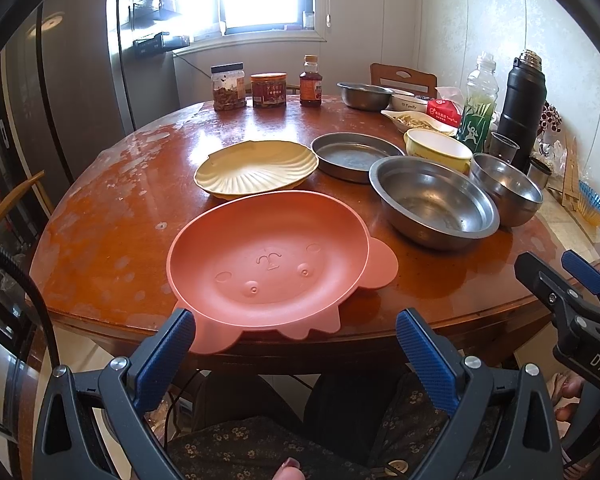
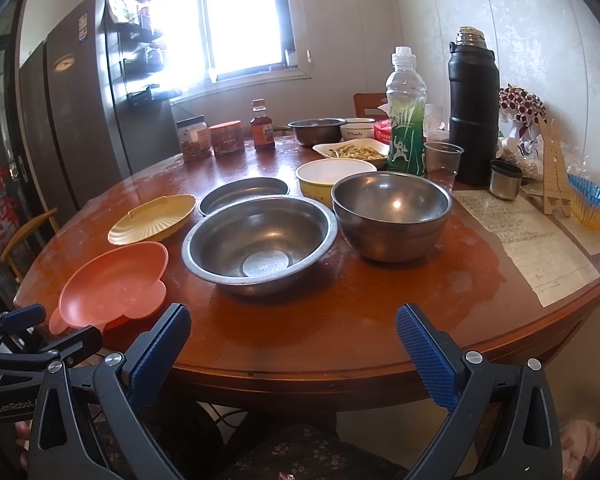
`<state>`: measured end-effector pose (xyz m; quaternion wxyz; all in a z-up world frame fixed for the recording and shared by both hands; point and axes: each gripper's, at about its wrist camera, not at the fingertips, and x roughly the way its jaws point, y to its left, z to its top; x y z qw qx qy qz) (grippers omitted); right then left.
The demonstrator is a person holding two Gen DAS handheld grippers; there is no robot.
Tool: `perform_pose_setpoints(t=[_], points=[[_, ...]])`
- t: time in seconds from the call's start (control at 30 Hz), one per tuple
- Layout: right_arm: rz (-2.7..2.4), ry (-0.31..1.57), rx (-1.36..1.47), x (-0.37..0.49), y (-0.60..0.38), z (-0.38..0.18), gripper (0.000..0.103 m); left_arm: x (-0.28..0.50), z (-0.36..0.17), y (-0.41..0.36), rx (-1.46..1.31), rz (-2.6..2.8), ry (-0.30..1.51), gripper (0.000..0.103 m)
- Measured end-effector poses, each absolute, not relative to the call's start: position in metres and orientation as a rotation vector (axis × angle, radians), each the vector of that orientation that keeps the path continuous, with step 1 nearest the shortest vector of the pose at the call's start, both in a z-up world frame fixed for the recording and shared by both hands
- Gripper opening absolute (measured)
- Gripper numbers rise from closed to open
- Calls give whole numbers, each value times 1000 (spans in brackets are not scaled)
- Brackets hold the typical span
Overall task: Organize plates and bowls
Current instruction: 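Move the left gripper toward the rim of the pink pig-shaped plate, then close the left gripper on the pink plate's rim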
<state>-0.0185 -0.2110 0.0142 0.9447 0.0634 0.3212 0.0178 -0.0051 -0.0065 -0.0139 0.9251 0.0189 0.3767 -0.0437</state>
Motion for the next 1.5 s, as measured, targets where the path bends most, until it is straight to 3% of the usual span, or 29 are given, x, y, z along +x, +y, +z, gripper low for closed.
perform_pose_setpoints(t=[0.87, 1.43, 1.5], points=[[151, 694, 108, 3, -161, 18, 103, 3, -10, 41, -54, -21, 758, 101], [300, 896, 211, 52, -120, -16, 102, 53, -26, 90, -105, 21, 845, 101], [309, 901, 200, 55, -115, -17, 98, 58, -29, 90, -101, 25, 855, 97]])
